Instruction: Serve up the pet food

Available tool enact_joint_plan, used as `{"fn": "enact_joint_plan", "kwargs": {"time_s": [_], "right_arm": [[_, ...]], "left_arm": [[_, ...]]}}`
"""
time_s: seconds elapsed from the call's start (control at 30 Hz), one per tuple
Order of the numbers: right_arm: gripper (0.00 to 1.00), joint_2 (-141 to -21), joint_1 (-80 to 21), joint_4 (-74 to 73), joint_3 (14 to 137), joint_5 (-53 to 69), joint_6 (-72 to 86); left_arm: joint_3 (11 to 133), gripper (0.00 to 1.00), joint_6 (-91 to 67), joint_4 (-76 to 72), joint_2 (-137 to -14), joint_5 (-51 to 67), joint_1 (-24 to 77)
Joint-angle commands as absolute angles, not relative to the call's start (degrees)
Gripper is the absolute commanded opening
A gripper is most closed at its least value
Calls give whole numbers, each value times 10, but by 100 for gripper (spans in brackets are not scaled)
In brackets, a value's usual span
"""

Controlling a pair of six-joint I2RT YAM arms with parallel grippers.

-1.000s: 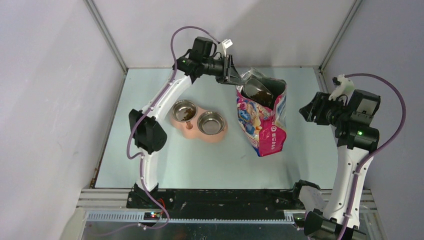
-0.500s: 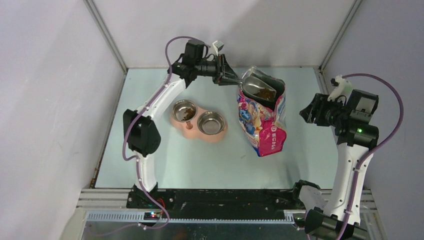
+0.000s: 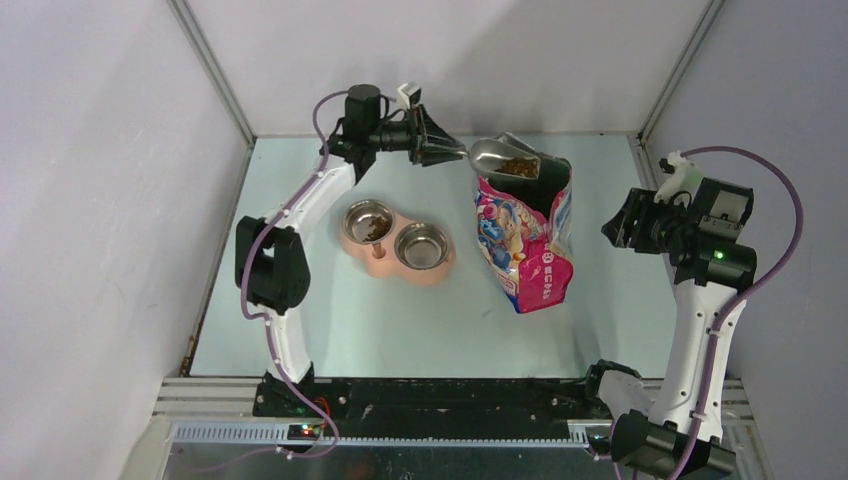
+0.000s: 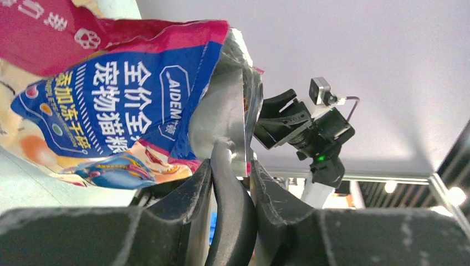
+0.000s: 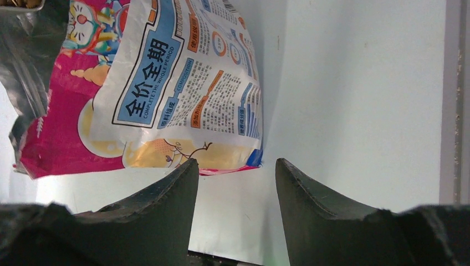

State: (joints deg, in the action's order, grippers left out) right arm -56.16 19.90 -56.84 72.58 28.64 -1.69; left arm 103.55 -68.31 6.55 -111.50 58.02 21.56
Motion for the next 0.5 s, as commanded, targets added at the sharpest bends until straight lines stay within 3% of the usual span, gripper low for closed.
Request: {"fn": "enact_joint_plan", "kwargs": {"time_s": [0.0,0.2,0.33,0.47], "right_arm": [[56,-566,201,-574,740,280,-25],[56,-564,201,-572,742,274,-22],[56,-571,201,-572,744,278,-21],[56,-570,201,-577,752,278,-29]], "left_arm": [[962,0,-779,-68,-1074,640,220],[864,0,-942,-347,-1056,651,233],[902,0,-1013,-440,-1089,645,235],[866,0,-1044,-493,-1066,640,234]]}}
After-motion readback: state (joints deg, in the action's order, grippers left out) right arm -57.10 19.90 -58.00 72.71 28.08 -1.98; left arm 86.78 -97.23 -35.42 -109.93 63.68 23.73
